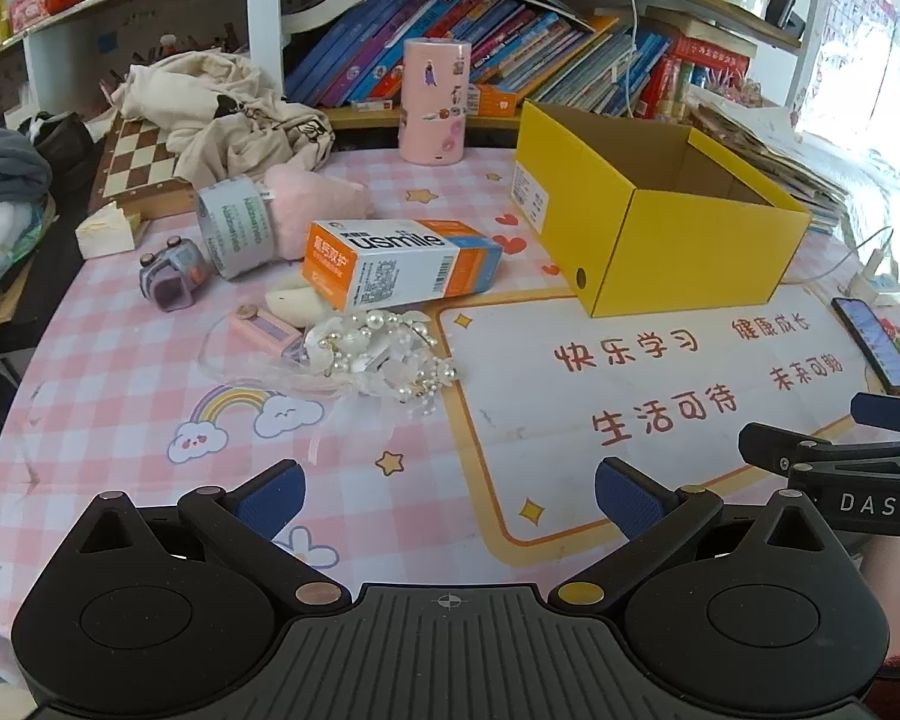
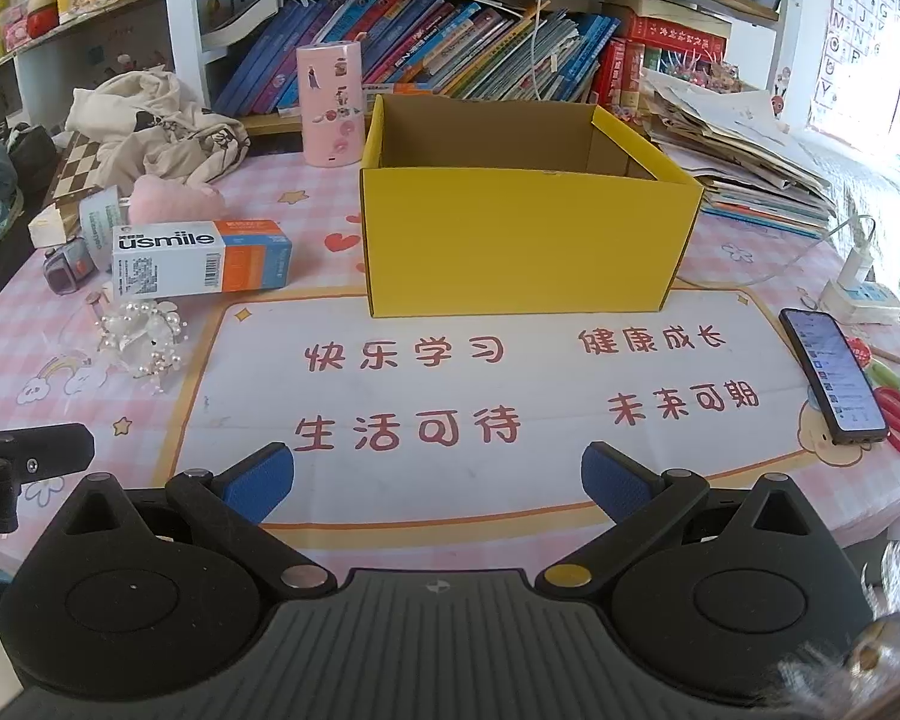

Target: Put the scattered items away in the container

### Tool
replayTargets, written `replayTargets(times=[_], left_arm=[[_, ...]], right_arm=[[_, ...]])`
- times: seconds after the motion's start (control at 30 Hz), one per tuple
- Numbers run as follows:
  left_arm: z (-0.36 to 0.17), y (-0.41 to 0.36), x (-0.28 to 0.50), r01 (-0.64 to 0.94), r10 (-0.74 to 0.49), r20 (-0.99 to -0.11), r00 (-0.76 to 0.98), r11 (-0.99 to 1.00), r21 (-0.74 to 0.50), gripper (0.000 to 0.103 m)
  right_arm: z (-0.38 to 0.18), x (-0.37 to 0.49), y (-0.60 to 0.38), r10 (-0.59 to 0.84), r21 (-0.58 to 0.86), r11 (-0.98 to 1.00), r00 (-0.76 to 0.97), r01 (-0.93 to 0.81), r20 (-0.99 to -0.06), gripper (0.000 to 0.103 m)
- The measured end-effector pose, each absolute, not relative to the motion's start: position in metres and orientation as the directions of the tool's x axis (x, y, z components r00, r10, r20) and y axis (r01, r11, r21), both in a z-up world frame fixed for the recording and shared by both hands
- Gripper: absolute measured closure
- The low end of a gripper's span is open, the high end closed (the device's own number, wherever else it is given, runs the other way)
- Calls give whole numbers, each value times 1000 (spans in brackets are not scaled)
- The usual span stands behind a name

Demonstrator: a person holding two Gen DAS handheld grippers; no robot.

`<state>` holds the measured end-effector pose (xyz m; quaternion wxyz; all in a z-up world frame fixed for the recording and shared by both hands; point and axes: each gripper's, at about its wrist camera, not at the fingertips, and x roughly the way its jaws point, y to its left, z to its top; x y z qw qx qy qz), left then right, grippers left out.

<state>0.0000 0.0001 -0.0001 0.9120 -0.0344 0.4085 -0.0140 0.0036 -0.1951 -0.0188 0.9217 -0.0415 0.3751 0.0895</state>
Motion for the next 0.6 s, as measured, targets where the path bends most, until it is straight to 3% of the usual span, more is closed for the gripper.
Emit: replayTargets(times=[0.6], left_arm=[[-4, 3, -2, 2, -53, -742, 668, 998, -70, 0]], right_arm=[[-20, 4, -195, 136, -5, 980, 696, -197, -705, 0]])
